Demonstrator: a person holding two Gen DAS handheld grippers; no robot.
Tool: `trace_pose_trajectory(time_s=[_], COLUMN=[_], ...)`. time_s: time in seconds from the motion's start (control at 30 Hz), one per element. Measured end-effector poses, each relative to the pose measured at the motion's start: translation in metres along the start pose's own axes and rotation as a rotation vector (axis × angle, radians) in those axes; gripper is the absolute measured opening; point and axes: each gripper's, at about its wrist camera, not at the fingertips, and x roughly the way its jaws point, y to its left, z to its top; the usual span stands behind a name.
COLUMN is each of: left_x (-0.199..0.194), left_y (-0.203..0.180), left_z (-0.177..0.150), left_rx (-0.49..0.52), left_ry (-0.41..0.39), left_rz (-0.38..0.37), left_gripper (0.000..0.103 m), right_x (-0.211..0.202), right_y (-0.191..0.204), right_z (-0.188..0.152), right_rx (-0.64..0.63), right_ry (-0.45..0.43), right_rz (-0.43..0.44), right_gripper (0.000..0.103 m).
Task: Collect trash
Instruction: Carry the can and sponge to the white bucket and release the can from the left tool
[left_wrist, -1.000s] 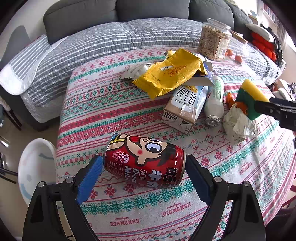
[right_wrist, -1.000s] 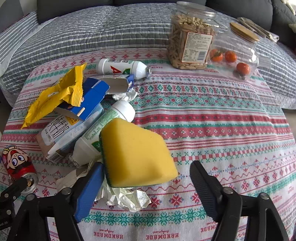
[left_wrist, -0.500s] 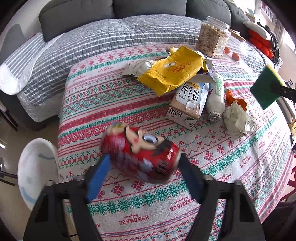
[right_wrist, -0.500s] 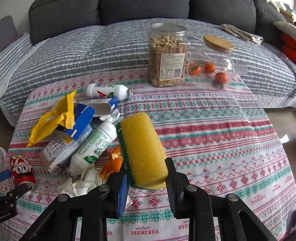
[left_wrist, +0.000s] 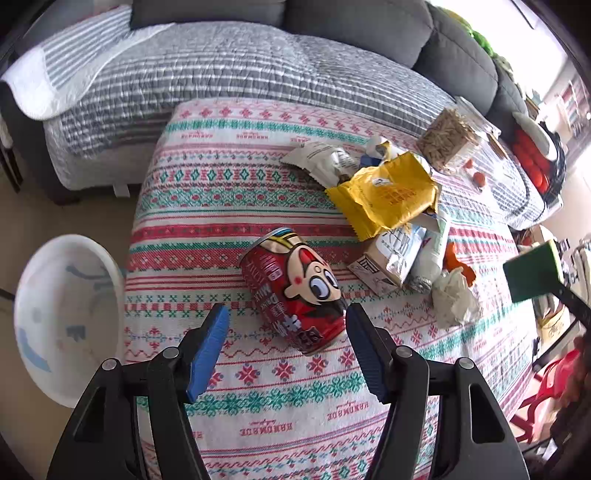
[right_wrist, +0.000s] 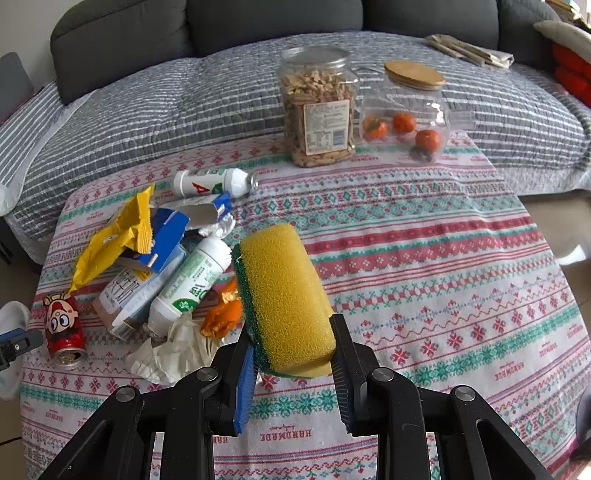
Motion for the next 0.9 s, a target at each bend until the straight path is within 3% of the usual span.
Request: trace_pose_trajectory(time_s=[0.13, 0.4, 0.67, 0.9], left_x=[0.026, 0.05, 0.017, -0.034], left_y=[-0.002, -0.005, 0.022, 0.082], left_z=[0.008, 0.016, 0.013, 0.003], left_rx=[-0.08, -0.139, -0.147, -0.168], left_ry=[0.04, 0.052, 0.013, -0.065], left_rz=[-0.049, -0.094, -0.063, 0.013], left_gripper=[0.068, 0.067, 0.067, 0.067], right_x=[0.006, 0.007, -0.008, -0.016], right_y=[-0.002, 0.004, 0.036, 0.104], right_z=[-0.004, 0.0, 0.008, 0.011], right_rx=[-0.008, -0.012, -0.045, -0.118], right_ry=[0.022, 0.024, -0.015, -0.042], right_rz=[-0.008, -0.006, 0.055, 0.158], right_gripper=[0.032, 0.032, 0.032, 0.032])
